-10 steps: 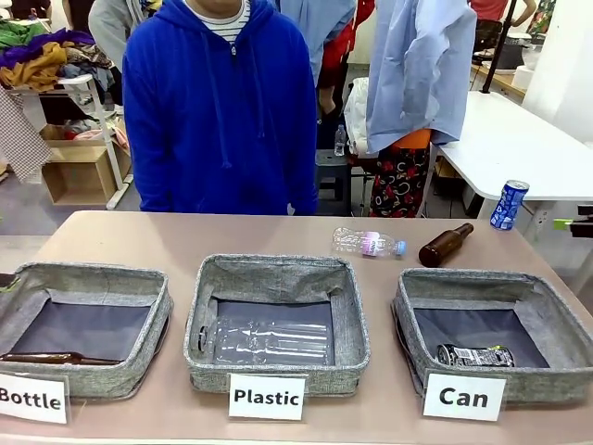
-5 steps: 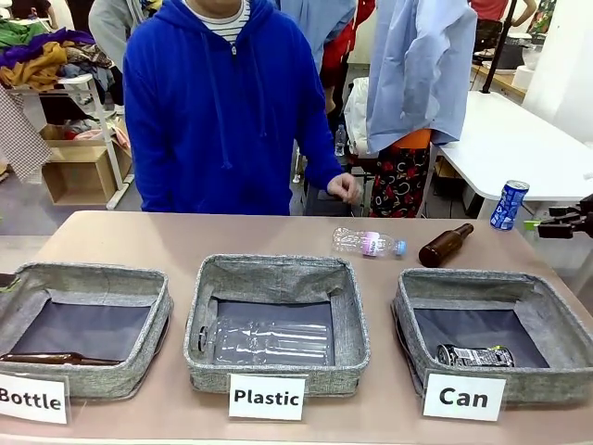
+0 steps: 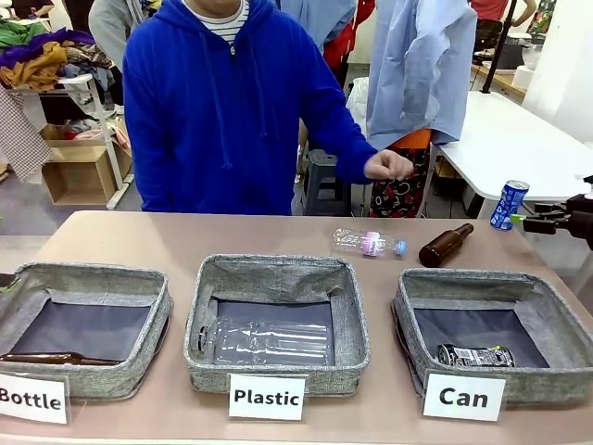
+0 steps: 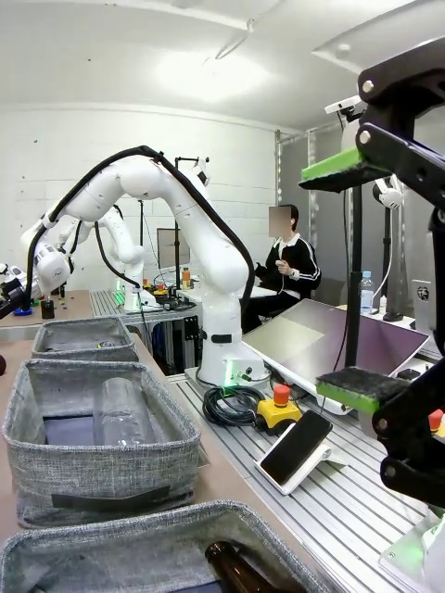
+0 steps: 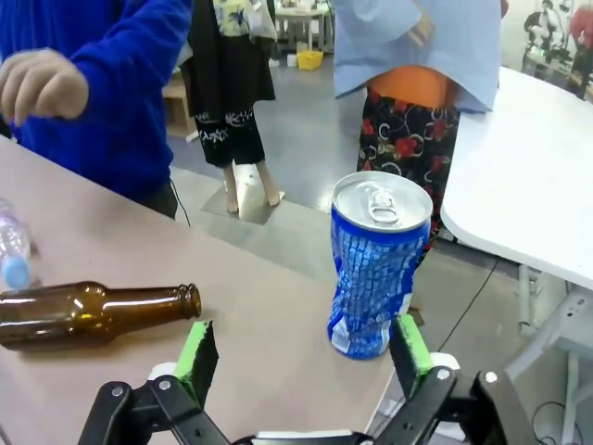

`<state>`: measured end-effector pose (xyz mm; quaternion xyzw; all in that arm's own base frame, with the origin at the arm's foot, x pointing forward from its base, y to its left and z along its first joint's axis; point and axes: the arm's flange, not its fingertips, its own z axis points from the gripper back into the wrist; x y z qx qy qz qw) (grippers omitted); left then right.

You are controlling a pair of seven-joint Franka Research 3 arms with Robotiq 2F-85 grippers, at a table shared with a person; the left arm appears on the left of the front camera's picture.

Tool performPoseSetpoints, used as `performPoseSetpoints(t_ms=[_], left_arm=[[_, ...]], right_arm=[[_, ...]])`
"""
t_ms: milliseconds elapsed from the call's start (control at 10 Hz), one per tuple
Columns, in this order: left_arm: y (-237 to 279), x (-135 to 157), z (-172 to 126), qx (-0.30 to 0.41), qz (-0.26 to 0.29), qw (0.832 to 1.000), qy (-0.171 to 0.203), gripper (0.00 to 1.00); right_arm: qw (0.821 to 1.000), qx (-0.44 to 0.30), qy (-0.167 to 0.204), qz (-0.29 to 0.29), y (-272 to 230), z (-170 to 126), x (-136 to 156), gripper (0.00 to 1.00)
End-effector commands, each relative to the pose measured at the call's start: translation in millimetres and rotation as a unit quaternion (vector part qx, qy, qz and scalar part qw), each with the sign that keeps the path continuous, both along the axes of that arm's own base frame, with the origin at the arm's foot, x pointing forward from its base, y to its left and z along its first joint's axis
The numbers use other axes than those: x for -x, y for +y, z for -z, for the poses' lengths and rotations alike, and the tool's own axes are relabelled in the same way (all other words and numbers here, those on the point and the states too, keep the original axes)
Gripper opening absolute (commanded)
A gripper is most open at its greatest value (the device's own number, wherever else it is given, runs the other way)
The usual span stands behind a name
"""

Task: Sort the can waste into the basket.
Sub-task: Pick up the can waste from the table and place it in the right Fabric basket.

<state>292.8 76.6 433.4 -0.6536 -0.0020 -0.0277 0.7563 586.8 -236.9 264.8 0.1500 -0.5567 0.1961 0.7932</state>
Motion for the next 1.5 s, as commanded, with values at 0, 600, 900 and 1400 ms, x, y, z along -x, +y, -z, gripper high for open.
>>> performPoseSetpoints(t_ms=[0, 600, 900, 1400], left_arm=[[-1.6, -0.3, -5.2, 0.011, -0.003, 1.000, 0.002, 1.00], [-1.6, -0.3, -5.2, 0.011, -0.003, 1.000, 0.002, 1.00], [-1.6, -0.3, -5.2, 0.011, -0.003, 1.000, 0.002, 1.00], [-1.6, -0.3, -5.2, 0.011, -0.003, 1.000, 0.002, 1.00]], right_arm=[[0.999, -0.007, -0.043, 0.026, -3.9, 9.8, -13.9, 1.00], [0.997, 0.014, -0.042, 0.059, 0.0, 12.6, -38.5, 1.00], [0.999, 0.005, -0.001, 0.037, -37.3, -33.9, 29.0, 1.00], [0.976, -0.170, 0.101, -0.088, -127.6, -185.8, 191.1, 1.00]])
